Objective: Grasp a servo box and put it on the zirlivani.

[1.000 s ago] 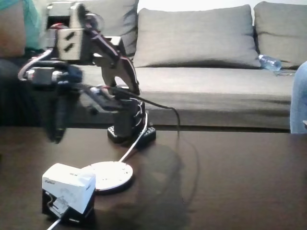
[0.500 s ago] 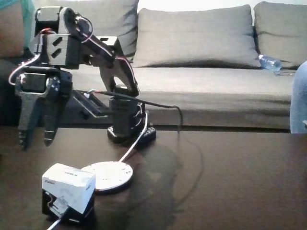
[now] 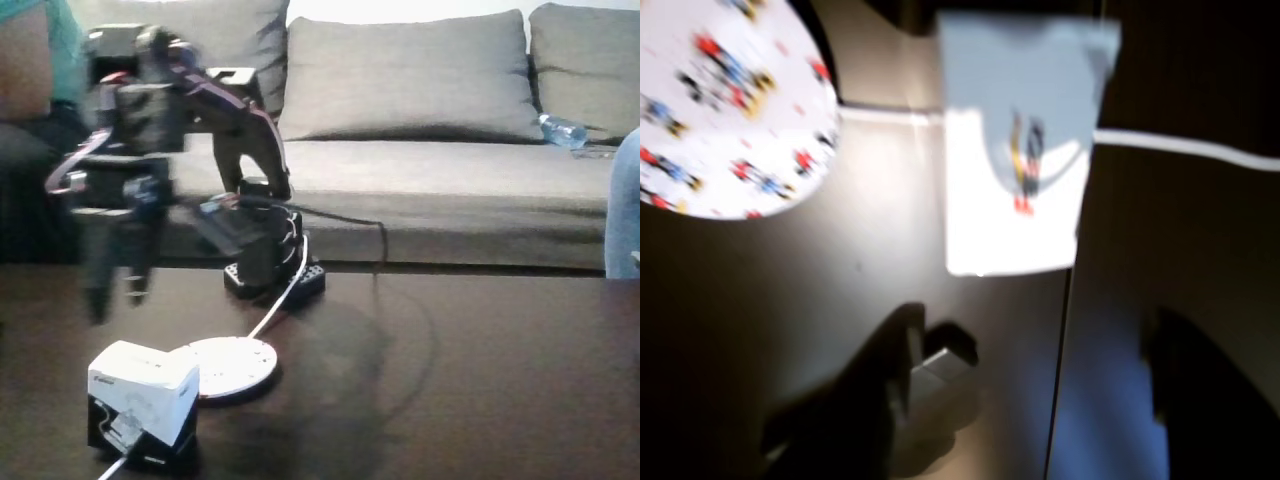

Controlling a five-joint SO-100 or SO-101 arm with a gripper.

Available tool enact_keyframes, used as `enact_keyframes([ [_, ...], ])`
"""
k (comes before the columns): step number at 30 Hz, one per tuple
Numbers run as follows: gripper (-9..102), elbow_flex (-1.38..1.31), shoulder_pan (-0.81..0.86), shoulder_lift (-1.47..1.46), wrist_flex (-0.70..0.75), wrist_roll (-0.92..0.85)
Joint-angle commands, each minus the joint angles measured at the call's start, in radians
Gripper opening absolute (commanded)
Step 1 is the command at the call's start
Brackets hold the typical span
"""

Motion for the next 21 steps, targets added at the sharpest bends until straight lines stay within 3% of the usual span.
enact_keyframes([
  [1, 27, 0.035, -0.023, 0.097, 0.058, 0.021],
  [21, 27, 0.140, -0.015, 0.063, -0.054, 0.052],
])
